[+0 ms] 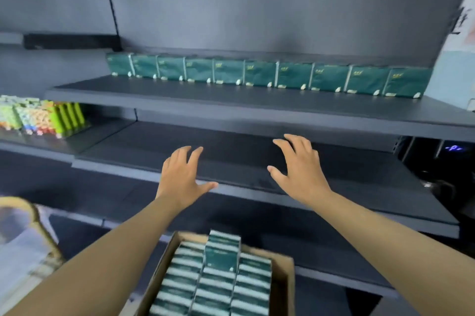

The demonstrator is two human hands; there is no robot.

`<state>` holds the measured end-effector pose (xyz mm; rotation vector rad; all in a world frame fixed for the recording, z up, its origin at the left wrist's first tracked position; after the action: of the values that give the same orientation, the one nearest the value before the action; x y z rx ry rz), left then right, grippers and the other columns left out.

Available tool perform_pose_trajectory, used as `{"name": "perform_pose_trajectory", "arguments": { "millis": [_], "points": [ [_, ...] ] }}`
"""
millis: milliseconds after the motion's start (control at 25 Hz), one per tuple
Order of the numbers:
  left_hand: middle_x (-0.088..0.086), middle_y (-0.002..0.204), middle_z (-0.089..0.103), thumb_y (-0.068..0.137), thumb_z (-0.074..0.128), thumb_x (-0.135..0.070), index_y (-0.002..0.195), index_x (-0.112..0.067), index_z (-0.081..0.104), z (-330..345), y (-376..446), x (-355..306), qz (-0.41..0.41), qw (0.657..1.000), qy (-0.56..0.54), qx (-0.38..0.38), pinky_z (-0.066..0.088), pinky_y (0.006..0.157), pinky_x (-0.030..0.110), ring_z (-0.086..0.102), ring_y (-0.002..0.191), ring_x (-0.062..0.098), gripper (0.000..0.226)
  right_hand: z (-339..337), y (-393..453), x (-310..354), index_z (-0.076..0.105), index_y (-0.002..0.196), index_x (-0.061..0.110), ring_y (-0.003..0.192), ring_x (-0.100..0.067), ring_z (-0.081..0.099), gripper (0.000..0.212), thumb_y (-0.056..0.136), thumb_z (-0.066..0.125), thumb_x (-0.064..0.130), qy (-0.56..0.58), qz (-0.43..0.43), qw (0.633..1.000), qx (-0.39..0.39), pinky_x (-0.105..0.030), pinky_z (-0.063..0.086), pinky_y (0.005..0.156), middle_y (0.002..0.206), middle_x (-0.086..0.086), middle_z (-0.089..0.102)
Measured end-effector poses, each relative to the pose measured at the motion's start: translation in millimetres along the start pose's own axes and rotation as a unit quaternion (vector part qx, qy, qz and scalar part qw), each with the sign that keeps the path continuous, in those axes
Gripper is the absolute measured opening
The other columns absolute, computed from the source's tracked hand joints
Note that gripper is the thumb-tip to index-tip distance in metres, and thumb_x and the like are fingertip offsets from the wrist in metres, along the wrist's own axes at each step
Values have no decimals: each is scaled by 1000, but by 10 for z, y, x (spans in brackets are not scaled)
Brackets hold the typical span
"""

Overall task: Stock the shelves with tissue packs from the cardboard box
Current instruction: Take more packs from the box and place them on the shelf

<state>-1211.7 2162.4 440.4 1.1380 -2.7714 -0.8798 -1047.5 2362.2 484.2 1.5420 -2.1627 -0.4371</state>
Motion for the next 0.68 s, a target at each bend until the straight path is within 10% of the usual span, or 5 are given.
{"name": "perform_pose_trajectory", "arguments": {
  "millis": [680],
  "points": [
    [8,150,26,77,59,-68,148,-25,24,2145,-2179,1356,6,941,-30,336,21,112,43,24,138,27,90,2651,-1851,361,54,126,20,119,-29,48,48,85,59,45,-49,87,981,166,-37,27,98,126,-6,54]
  ]
}}
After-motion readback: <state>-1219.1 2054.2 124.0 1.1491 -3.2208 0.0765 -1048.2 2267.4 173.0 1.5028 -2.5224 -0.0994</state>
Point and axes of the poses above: each hand's wrist, its own y-axis towards the middle knuckle, its own z-axis out of the palm, x = y × z, the point moved 2 cm from there along y, towards the middle knuckle
